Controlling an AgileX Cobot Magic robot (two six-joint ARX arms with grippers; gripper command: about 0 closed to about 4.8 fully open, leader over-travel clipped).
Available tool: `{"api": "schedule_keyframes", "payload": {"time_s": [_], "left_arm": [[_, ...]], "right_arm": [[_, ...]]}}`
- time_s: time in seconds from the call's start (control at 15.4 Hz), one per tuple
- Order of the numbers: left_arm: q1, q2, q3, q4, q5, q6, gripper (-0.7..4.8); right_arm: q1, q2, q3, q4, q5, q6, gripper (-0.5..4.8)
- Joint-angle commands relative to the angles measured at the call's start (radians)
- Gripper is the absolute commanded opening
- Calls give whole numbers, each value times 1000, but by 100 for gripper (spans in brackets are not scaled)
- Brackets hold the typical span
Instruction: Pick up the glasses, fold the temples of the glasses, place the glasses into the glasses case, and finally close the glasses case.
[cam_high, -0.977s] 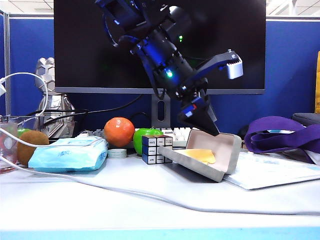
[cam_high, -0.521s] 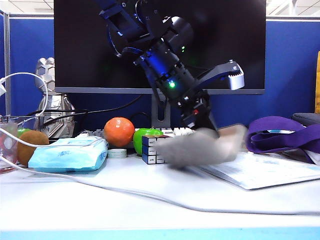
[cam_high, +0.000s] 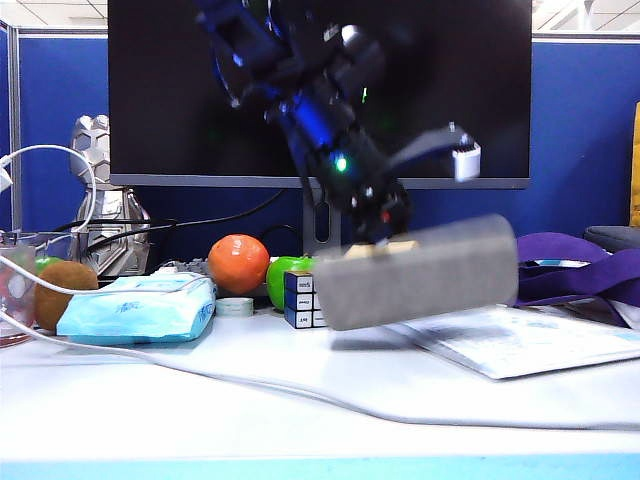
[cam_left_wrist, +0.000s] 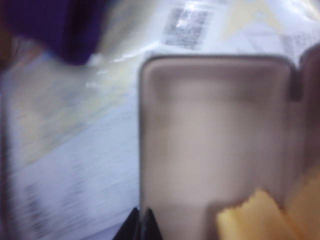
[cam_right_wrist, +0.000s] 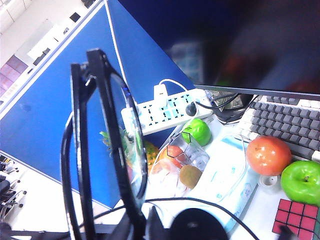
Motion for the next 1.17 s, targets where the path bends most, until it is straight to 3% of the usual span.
{"api": "schedule_keyframes", "payload": {"time_s": [0.07,0.33,0.59,0.85,1.04,1.17], "left_arm": [[-1,-38,3,11,-116,-21,-5],[-1,-56,3,-73,-295,-68,-5],[23,-55,2,-128,-430,-195,-5],[59,-53,-5,-121,-414,-199,-5],[66,-43,-6,-146,-333,-186,-4],[66,-42,-6,-158,-309,-187,23]], "right_arm": [[1,-7,6,16,-3,-7,-1],[1,-7,6,17,-2,-7,-1],[1,-7,6,16,-3,-7,-1],[1,-7,6,16,-6,-7,-1],[1,-7,6,16,-6,-7,-1],[1,-7,6,16,-6,-7,-1]]}}
